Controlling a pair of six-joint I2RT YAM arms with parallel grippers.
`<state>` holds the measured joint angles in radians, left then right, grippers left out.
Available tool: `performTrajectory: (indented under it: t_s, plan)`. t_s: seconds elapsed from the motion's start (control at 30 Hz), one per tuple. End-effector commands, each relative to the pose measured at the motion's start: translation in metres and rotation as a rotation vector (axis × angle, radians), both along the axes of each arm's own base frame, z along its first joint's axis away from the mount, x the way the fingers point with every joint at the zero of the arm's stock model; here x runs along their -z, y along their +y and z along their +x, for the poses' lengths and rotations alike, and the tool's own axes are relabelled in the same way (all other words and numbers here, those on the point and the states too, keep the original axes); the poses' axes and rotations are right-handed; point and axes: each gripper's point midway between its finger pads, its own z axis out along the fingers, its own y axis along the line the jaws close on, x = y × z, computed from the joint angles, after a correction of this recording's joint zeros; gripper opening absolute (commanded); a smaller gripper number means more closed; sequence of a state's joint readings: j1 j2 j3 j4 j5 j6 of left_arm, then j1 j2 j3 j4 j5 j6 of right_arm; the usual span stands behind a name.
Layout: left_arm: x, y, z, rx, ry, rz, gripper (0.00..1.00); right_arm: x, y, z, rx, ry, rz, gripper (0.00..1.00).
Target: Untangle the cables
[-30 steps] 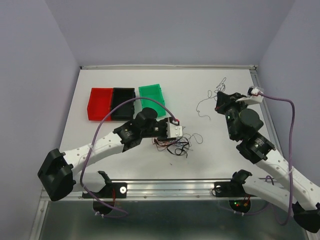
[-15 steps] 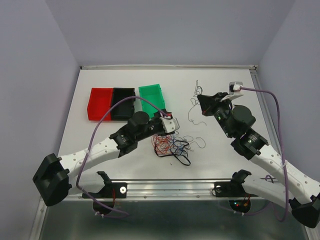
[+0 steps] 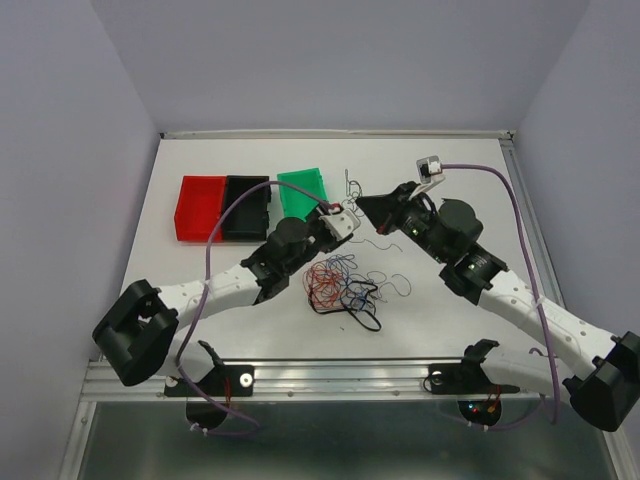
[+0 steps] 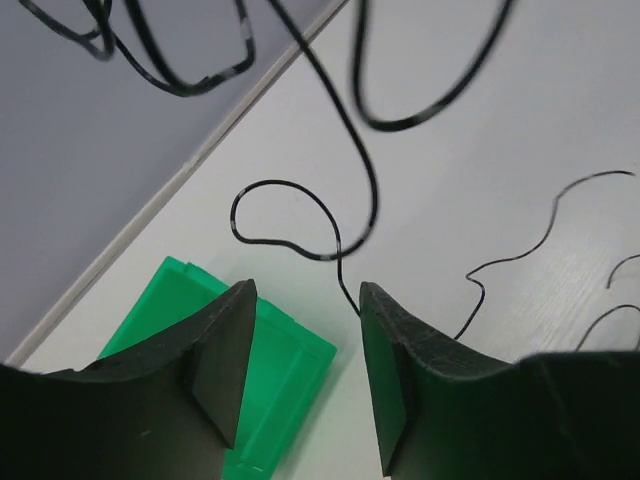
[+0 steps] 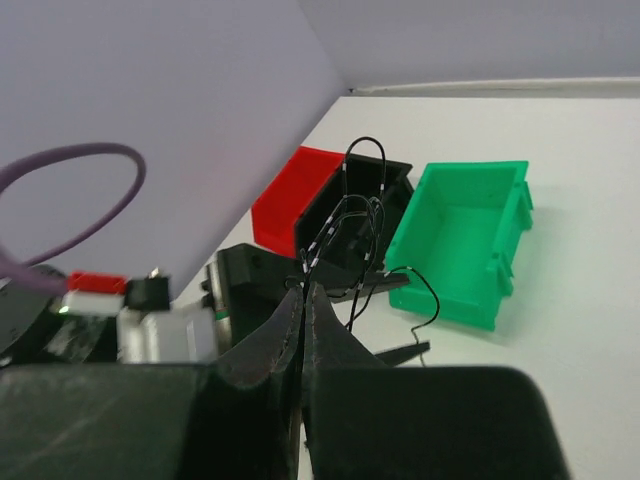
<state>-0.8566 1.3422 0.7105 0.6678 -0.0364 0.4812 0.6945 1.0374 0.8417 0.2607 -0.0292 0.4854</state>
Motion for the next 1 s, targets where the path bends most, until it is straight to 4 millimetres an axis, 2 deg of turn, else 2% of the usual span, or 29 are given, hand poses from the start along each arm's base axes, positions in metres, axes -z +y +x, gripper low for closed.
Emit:
performTrajectory:
  t_s: [0.0, 0.03, 0.13, 0.27, 0.3, 0.37, 0.4, 0.43, 0.47, 0.5, 0.57, 0.6, 0.63, 0.7, 0.73, 0.83, 0.87, 0.9, 0.93, 0.97]
  plan:
    - [-0.043, 0.008, 0.031, -0.066, -0.027, -0.154, 0.5, -0.063, 0.008, -0.019, -0.099, -0.125, 0.138, 0.0]
    - [-0.033, 0.006, 0.032, -0.055, 0.002, -0.129, 0.45, -0.064, 0.009, -0.02, -0.106, -0.128, 0.146, 0.01]
    - [-0.03, -0.003, 0.028, 0.005, 0.013, -0.11, 0.33, -0.065, 0.01, -0.02, -0.11, -0.127, 0.149, 0.0]
    - [-0.031, 0.01, 0.04, -0.07, 0.007, -0.112, 0.06, -0.07, 0.003, -0.012, -0.051, -0.138, 0.143, 0.0]
    - [-0.033, 0.018, 0.045, -0.113, 0.011, -0.124, 0.03, -0.069, 0.002, -0.008, -0.032, -0.135, 0.138, 0.01]
    - [-0.039, 0.041, 0.06, -0.161, 0.015, -0.156, 0.0, -0.07, -0.005, 0.005, 0.047, -0.118, 0.128, 0.0]
    - [-0.039, 0.049, 0.065, -0.181, 0.035, -0.18, 0.0, -0.06, -0.003, 0.014, 0.07, -0.096, 0.102, 0.01]
    - [-0.042, 0.069, 0.078, -0.237, 0.041, -0.195, 0.0, -0.056, -0.002, 0.02, 0.083, -0.091, 0.089, 0.01]
    - [-0.047, 0.072, 0.079, -0.216, 0.044, -0.208, 0.0, -0.052, 0.006, 0.031, 0.087, -0.089, 0.062, 0.01]
    - [-0.049, 0.078, 0.082, -0.22, 0.045, -0.216, 0.0, -0.06, 0.006, 0.029, 0.078, -0.109, 0.066, 0.01]
    - [-0.055, 0.094, 0.09, -0.243, 0.029, -0.226, 0.0, -0.05, 0.021, 0.043, 0.064, -0.096, 0.028, 0.01]
    - [-0.059, 0.097, 0.093, -0.249, 0.012, -0.23, 0.0, -0.061, 0.024, 0.047, 0.063, -0.11, 0.041, 0.0]
    - [-0.062, 0.1, 0.095, -0.254, 0.003, -0.232, 0.0, -0.052, 0.032, 0.056, 0.066, -0.092, 0.028, 0.0]
    - [-0.064, 0.1, 0.102, -0.238, 0.001, -0.229, 0.0, -0.052, 0.039, 0.065, 0.063, -0.093, 0.024, 0.01]
    - [-0.057, 0.096, 0.105, -0.23, 0.02, -0.22, 0.0, -0.046, 0.047, 0.075, 0.065, -0.079, 0.015, 0.0]
    - [-0.054, 0.09, 0.116, -0.221, 0.04, -0.207, 0.0, -0.034, 0.057, 0.09, 0.075, -0.054, 0.001, 0.0]
    - [-0.041, 0.088, 0.122, -0.228, 0.074, -0.195, 0.0, -0.023, 0.063, 0.099, 0.082, -0.033, -0.014, 0.01]
    - [-0.044, 0.086, 0.127, -0.233, 0.075, -0.194, 0.0, -0.016, 0.064, 0.104, 0.089, -0.02, -0.021, 0.01]
    - [-0.036, 0.085, 0.128, -0.236, 0.1, -0.179, 0.0, -0.011, 0.065, 0.107, 0.096, -0.012, -0.026, 0.01]
    - [-0.025, 0.086, 0.133, -0.254, 0.119, -0.164, 0.0, 0.002, 0.066, 0.114, 0.111, 0.008, -0.043, 0.01]
